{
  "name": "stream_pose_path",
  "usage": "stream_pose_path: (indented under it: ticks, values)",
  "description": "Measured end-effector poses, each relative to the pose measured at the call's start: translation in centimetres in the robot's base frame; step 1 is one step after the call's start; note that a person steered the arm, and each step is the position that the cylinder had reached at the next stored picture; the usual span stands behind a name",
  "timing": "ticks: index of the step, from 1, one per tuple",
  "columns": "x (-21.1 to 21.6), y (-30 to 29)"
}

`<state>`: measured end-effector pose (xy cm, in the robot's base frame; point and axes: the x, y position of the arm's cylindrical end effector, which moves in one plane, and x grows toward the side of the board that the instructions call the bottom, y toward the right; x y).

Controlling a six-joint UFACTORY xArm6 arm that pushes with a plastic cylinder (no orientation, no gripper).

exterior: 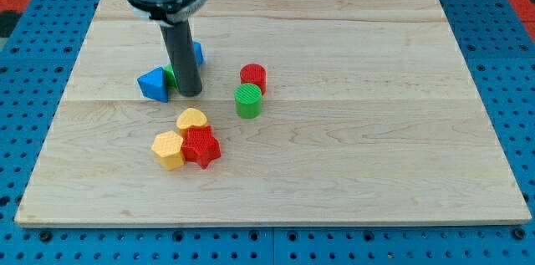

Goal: Push the red circle into the red star

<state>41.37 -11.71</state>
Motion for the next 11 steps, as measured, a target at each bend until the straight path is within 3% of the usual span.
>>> stream_pose_path:
  ticks: [1,4,5,6,7,9,11]
  values:
    - [-1.2,-2.7]
    - [0.3,14.2]
    - [4.1,18.1]
    - [4.8,14.7]
    - [3.9,6.1]
    - [-0.5,2.7]
    - [-4.5,22.7]
